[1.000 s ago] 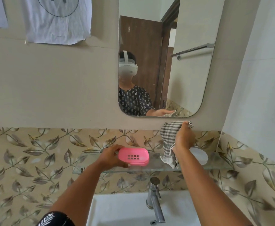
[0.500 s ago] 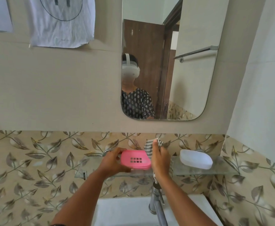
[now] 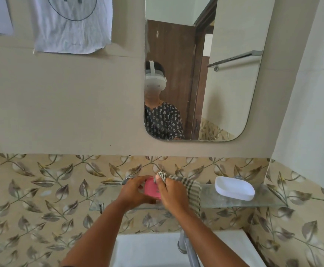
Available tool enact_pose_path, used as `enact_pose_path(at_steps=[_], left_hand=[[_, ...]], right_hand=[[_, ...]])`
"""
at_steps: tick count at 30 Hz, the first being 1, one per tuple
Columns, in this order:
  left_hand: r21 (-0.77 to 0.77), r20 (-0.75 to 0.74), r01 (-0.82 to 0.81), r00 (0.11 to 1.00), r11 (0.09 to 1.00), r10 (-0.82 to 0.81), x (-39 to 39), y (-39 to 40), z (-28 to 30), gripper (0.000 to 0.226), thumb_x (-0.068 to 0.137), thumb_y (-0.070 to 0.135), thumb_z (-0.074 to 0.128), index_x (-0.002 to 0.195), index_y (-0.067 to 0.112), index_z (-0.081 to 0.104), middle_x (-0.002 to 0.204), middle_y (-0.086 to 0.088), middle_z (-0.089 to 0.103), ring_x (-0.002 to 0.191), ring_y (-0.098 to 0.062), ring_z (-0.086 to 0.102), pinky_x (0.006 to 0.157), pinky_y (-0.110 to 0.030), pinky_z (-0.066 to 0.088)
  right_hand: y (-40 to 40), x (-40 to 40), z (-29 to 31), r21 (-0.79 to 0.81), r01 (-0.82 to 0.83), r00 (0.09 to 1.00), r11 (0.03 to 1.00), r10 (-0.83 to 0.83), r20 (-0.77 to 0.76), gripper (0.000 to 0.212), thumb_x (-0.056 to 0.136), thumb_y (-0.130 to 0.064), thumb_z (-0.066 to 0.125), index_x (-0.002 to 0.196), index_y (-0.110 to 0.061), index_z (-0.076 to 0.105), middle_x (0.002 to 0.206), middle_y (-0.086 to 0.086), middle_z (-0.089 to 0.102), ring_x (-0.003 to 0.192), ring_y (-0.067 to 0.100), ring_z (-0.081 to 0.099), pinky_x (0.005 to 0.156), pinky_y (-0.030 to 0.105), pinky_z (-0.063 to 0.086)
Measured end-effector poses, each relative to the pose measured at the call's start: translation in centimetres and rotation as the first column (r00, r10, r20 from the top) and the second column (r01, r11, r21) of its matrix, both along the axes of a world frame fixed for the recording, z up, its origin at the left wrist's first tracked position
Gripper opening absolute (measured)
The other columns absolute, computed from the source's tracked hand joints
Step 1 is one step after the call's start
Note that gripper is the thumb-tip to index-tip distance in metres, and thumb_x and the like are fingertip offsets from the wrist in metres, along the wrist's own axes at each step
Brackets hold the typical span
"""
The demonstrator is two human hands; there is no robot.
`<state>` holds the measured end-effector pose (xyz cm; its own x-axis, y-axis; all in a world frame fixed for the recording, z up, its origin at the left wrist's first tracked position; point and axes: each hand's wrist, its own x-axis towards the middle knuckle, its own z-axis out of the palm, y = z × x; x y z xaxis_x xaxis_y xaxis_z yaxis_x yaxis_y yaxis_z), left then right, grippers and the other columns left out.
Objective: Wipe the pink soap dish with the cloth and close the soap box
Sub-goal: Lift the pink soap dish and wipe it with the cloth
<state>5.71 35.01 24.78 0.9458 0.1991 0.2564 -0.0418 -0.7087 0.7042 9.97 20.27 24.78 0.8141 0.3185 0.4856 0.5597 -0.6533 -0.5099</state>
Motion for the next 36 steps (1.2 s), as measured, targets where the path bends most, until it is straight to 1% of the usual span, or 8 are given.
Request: enact_pose_path(at_steps=[6, 10, 15, 19, 24, 27, 31, 36], left_hand=[[-0.017, 0.014, 0.024, 1.000, 1.000, -0.024, 0.1, 0.0, -0.1, 0.052, 0.045, 0.048, 0.083, 0.090, 0.044, 0.058, 0.089, 0.016, 0.064, 0.086, -0.010, 0.058, 0.074, -0.022, 0.046], [-0.018, 0.012, 0.001, 1.000, 1.000, -0.001, 0.2, 0.1, -0.3, 0.067, 0.035, 0.062, 0.078, 0.096, 0.040, 0.060, 0.096, 0.011, 0.065, 0.087, -0.010, 0.058, 0.079, -0.029, 0.051], [-0.051, 0.037, 0.001, 0.999, 0.999, 0.001, -0.2, -0.3, 0.3, 0.053, 0.046, 0.032, 0.091, 0.090, 0.036, 0.062, 0.085, 0.014, 0.064, 0.076, -0.003, 0.056, 0.065, -0.019, 0.042], [-0.024, 0.020, 0.017, 1.000, 1.000, -0.017, -0.4, -0.5, 0.5, 0.051, 0.045, 0.037, 0.090, 0.087, 0.040, 0.061, 0.086, 0.014, 0.064, 0.080, -0.006, 0.058, 0.067, -0.021, 0.042], [-0.033, 0.003, 0.007, 1.000, 0.999, -0.007, -0.2, -0.4, 0.3, 0.067, 0.041, 0.049, 0.086, 0.102, 0.030, 0.067, 0.096, 0.013, 0.065, 0.087, -0.008, 0.057, 0.075, -0.026, 0.045], [-0.026, 0.003, 0.013, 1.000, 1.000, -0.013, -0.2, -0.4, 0.4, 0.053, 0.039, 0.055, 0.081, 0.084, 0.034, 0.064, 0.086, 0.012, 0.064, 0.079, -0.006, 0.055, 0.067, -0.024, 0.042], [-0.007, 0.031, 0.019, 0.999, 1.000, -0.018, 0.0, -0.2, 0.1, 0.047, 0.036, 0.063, 0.075, 0.072, 0.038, 0.057, 0.081, 0.011, 0.064, 0.076, -0.009, 0.056, 0.067, -0.028, 0.045], [0.005, 0.037, 0.034, 0.999, 0.999, -0.034, 0.2, 0.0, -0.1, 0.046, 0.037, 0.065, 0.076, 0.073, 0.042, 0.057, 0.079, 0.015, 0.063, 0.076, -0.003, 0.054, 0.065, -0.024, 0.038]], right_hand=[[1.2, -0.9, 0.5, 0.015, -0.200, 0.979, 0.980, 0.200, -0.035, 0.047, 0.097, -0.053, 0.035, 0.070, -0.022, 0.057, 0.062, -0.005, 0.057, 0.053, 0.007, 0.051, 0.051, 0.023, 0.038], [1.0, -0.3, 0.6, 0.046, -0.245, 0.959, 0.968, 0.249, -0.134, 0.056, 0.093, -0.060, 0.034, 0.081, -0.015, 0.065, 0.071, 0.001, 0.066, 0.064, 0.015, 0.061, 0.064, 0.036, 0.050], [-0.7, -0.8, 1.2, 0.115, -0.346, 0.908, 0.931, 0.363, -0.208, 0.038, 0.097, -0.050, 0.038, 0.076, -0.024, 0.058, 0.070, -0.003, 0.061, 0.062, 0.011, 0.056, 0.063, 0.034, 0.045], [-1.5, -1.0, 1.2, 0.100, -0.348, 0.907, 0.932, 0.362, -0.214, 0.043, 0.094, -0.055, 0.036, 0.092, -0.021, 0.062, 0.081, 0.005, 0.069, 0.075, 0.019, 0.064, 0.071, 0.041, 0.051], [-1.8, -1.3, 1.6, 0.046, -0.374, 0.903, 0.926, 0.375, -0.207, 0.043, 0.094, -0.056, 0.034, 0.098, -0.022, 0.061, 0.082, 0.007, 0.069, 0.075, 0.021, 0.064, 0.071, 0.045, 0.052], [-1.7, -1.4, 1.9, -0.093, -0.381, 0.913, 0.920, 0.359, -0.194, 0.041, 0.099, -0.051, 0.029, 0.117, -0.019, 0.047, 0.084, 0.006, 0.065, 0.074, 0.021, 0.061, 0.064, 0.036, 0.047], [-1.2, -1.3, 2.0, -0.170, -0.350, 0.931, 0.921, 0.322, -0.171, 0.035, 0.099, -0.050, 0.028, 0.115, -0.021, 0.041, 0.069, -0.004, 0.055, 0.060, 0.013, 0.052, 0.053, 0.029, 0.036], [-0.9, -0.8, 1.9, -0.173, -0.302, 0.944, 0.937, 0.269, -0.189, 0.036, 0.099, -0.048, 0.028, 0.122, -0.022, 0.037, 0.077, -0.006, 0.059, 0.068, 0.015, 0.057, 0.061, 0.032, 0.045]])
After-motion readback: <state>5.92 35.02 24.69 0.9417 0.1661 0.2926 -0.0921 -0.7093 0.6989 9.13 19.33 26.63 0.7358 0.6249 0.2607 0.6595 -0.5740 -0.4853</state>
